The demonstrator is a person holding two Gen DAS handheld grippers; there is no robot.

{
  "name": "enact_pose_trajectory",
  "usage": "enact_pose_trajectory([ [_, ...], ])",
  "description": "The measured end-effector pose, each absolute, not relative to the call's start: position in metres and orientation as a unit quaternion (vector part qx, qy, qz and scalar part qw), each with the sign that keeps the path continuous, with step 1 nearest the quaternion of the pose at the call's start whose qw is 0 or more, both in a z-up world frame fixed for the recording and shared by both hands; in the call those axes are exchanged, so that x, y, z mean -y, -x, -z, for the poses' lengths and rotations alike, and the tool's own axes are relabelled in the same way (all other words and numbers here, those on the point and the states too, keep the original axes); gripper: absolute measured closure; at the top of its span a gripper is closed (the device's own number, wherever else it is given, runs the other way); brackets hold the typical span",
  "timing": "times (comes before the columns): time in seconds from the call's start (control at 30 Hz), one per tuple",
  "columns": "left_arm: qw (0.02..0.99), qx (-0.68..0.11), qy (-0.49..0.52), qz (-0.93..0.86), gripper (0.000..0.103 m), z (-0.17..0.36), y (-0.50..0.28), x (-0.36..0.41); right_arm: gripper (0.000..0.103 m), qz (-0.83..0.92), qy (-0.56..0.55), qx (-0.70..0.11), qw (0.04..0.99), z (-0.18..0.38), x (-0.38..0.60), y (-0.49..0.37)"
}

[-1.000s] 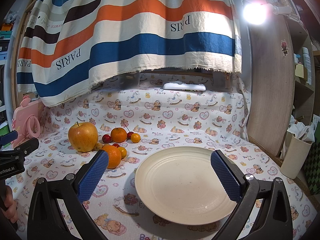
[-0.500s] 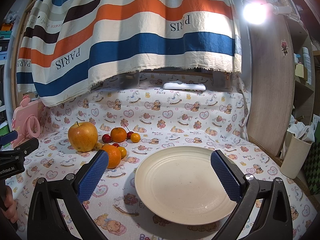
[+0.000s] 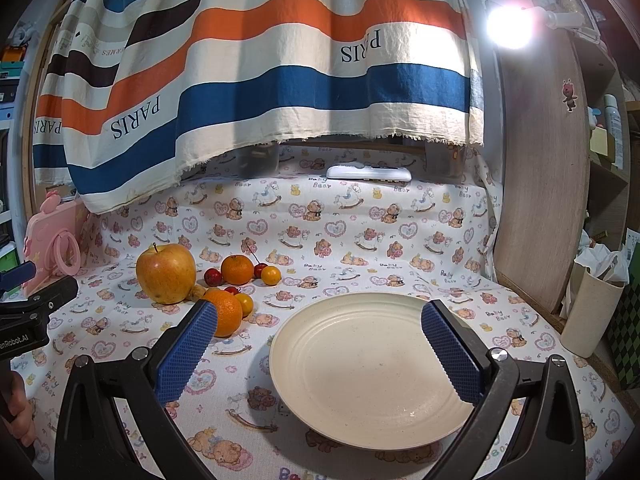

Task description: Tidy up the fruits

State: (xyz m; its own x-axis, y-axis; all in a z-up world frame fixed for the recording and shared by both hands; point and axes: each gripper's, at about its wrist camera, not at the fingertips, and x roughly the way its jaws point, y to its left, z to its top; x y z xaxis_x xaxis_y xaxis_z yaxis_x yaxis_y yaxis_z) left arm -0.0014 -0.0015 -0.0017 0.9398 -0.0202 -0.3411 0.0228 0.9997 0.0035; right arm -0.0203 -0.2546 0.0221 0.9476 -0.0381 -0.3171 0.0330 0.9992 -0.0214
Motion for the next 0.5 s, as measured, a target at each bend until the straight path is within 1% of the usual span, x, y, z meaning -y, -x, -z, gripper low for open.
enact_pose_trajectory([
  [0.5,0.985,-0.174,-0.004,0.011,0.0,0.0018,0.0014,0.0022,0.0,0.019,0.008,-0.161,0.987,-0.0228,0.2538,0.02],
])
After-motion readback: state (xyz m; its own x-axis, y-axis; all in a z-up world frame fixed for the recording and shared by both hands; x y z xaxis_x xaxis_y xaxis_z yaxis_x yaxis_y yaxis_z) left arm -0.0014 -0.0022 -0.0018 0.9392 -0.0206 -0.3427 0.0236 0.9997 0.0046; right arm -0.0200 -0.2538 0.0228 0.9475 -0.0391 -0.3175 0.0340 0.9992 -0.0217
